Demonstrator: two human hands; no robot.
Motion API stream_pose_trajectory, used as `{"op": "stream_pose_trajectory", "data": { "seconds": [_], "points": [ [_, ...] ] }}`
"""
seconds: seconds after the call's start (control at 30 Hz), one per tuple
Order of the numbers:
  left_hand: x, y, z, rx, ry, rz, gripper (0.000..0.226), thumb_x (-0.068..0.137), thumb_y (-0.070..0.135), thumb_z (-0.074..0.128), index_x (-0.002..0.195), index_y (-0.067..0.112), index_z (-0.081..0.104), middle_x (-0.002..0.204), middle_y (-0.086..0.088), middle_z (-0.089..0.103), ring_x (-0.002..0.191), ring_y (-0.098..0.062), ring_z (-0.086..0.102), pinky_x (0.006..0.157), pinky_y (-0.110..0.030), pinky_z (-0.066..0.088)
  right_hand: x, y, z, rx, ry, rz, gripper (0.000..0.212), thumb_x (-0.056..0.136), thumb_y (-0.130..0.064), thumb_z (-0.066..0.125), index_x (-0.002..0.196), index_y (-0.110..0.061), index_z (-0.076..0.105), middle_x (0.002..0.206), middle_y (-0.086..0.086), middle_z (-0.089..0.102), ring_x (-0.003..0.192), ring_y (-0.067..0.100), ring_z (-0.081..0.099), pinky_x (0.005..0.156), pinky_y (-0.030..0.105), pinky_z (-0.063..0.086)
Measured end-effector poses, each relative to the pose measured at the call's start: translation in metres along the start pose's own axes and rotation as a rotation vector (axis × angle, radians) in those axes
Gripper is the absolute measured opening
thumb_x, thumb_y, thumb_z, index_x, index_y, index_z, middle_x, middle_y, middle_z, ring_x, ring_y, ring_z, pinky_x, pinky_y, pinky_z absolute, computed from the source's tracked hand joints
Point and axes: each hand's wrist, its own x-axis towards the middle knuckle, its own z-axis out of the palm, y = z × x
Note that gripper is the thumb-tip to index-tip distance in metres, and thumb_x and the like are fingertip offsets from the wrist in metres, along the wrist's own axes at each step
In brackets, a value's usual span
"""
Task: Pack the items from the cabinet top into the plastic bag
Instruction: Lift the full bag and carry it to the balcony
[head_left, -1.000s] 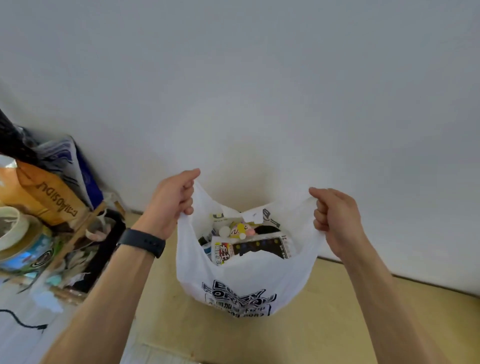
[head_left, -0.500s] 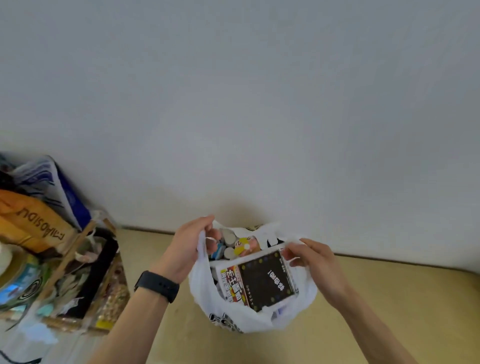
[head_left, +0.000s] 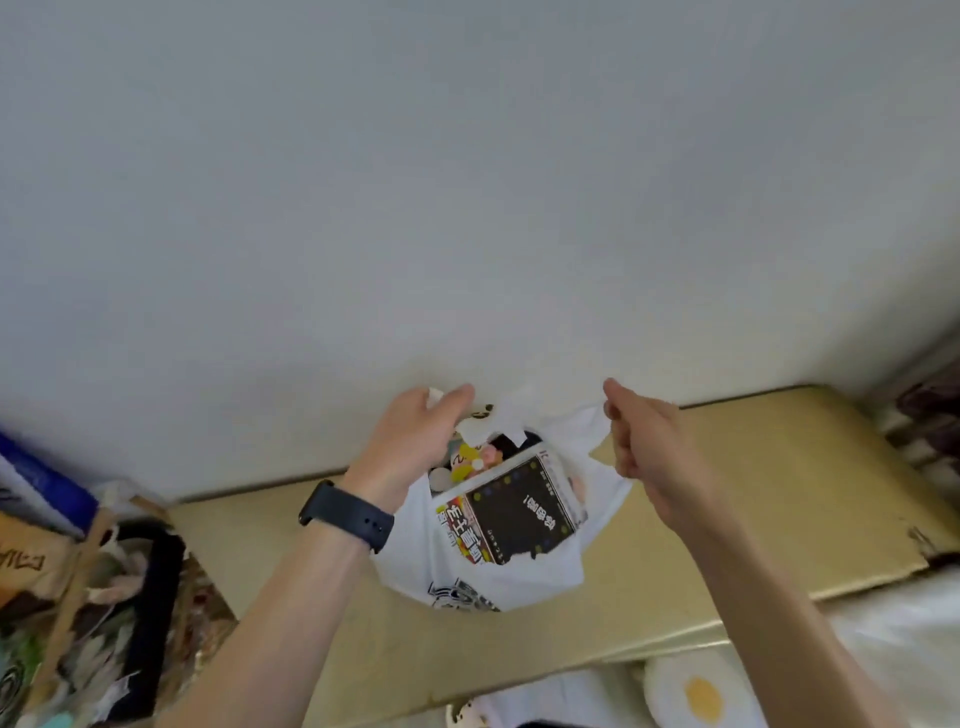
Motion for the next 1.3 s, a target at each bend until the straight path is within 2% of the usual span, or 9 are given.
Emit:
{"op": "stream_pose_trajectory", "data": {
  "seconds": [0.17, 0.2, 0.23, 0.27, 0.37, 0.5, 0.67, 0.87, 1.3],
  "points": [
    [-0.008, 0.018, 0.024, -0.016, -0.246, 0.008, 0.06, 0.091, 0.053, 0.057, 0.116, -0.002, 0.055, 0.059, 0.009, 0.04, 0.053, -0.01, 0.037, 0.056, -0.026, 0.036, -0.043, 0.008, -0.057, 0.175, 0.099, 0.064, 0.032, 0.096, -0.036, 0.058, 0.073, -0.017, 0.045, 0.052, -0.01, 0.024, 0.047, 0.011, 0.016, 0.053, 0.03, 0.011],
    [-0.015, 0.026, 0.037, -0.033, -0.307, 0.0, 0.078, 0.089, 0.053, 0.059, 0.123, -0.011, 0.03, 0.055, 0.011, 0.04, 0.052, -0.01, 0.035, 0.055, -0.024, 0.035, -0.056, 0.012, -0.073, 0.236, 0.126, 0.088, 0.032, 0.096, -0.037, 0.058, 0.074, -0.017, 0.046, 0.053, -0.008, 0.026, 0.047, 0.011, 0.017, 0.052, 0.03, 0.011],
    [-0.02, 0.03, 0.05, -0.042, -0.364, 0.024, 0.043, 0.088, 0.053, 0.06, 0.085, 0.015, 0.042, 0.054, 0.012, 0.04, 0.052, -0.011, 0.034, 0.054, -0.023, 0.034, -0.072, 0.016, -0.088, 0.293, 0.162, 0.117, 0.031, 0.095, -0.038, 0.059, 0.075, -0.017, 0.049, 0.054, -0.006, 0.032, 0.046, 0.011, 0.021, 0.048, 0.027, 0.013],
    [-0.029, 0.039, 0.066, -0.068, -0.422, 0.022, 0.041, 0.089, 0.051, 0.059, 0.09, 0.01, 0.058, 0.054, 0.01, 0.042, 0.052, -0.011, 0.034, 0.053, -0.023, 0.034, -0.089, 0.021, -0.106, 0.353, 0.209, 0.141, 0.031, 0.094, -0.04, 0.059, 0.078, -0.015, 0.053, 0.054, -0.004, 0.042, 0.044, 0.011, 0.027, 0.044, 0.024, 0.017],
    [-0.06, 0.055, 0.117, -0.098, -0.6, -0.026, 0.041, 0.091, 0.051, 0.058, 0.086, 0.011, 0.057, 0.059, 0.004, 0.049, 0.047, -0.01, 0.036, 0.048, -0.02, 0.033, -0.155, 0.04, -0.157, 0.496, 0.345, 0.161, 0.038, 0.094, -0.046, 0.056, 0.088, -0.009, 0.06, 0.067, 0.006, 0.067, 0.043, 0.013, 0.043, 0.041, 0.021, 0.031],
    [-0.114, 0.061, 0.179, -0.08, -0.794, -0.064, 0.052, 0.086, 0.065, 0.055, 0.083, 0.012, 0.055, 0.06, 0.003, 0.046, 0.045, -0.011, 0.033, 0.045, -0.021, 0.03, -0.253, 0.069, -0.207, 0.583, 0.513, 0.12, 0.042, 0.096, -0.049, 0.051, 0.093, -0.008, 0.06, 0.084, 0.013, 0.075, 0.049, 0.014, 0.048, 0.055, 0.026, 0.034],
    [-0.213, 0.058, 0.263, -0.01, -1.018, -0.05, 0.056, 0.087, 0.07, 0.048, 0.078, 0.014, 0.053, 0.06, 0.003, 0.046, 0.044, -0.011, 0.033, 0.046, -0.022, 0.029, -0.381, 0.114, -0.263, 0.651, 0.731, 0.044, 0.042, 0.094, -0.047, 0.056, 0.098, -0.005, 0.062, 0.085, 0.013, 0.076, 0.054, 0.016, 0.048, 0.065, 0.029, 0.036],
    [-0.357, 0.062, 0.389, 0.12, -1.288, -0.03, 0.059, 0.086, 0.07, 0.046, 0.075, 0.013, 0.051, 0.056, 0.001, 0.047, 0.041, -0.015, 0.033, 0.052, -0.028, 0.027, -0.537, 0.173, -0.32, 0.651, 1.081, 0.049, 0.041, 0.095, -0.042, 0.057, 0.099, -0.001, 0.064, 0.068, 0.005, 0.069, 0.045, 0.011, 0.036, 0.053, 0.027, 0.022],
    [-0.648, -0.007, 0.643, 0.689, -1.866, -0.152, 0.056, 0.083, 0.07, 0.054, 0.071, 0.015, 0.05, 0.057, 0.0, 0.046, 0.038, -0.014, 0.035, 0.04, -0.022, 0.026, -0.786, 0.299, -0.392, 0.81, 1.828, 0.259, 0.041, 0.093, -0.043, 0.06, 0.094, -0.003, 0.068, 0.063, -0.002, 0.045, 0.041, 0.007, 0.025, 0.039, 0.017, 0.021]
  ]
}}
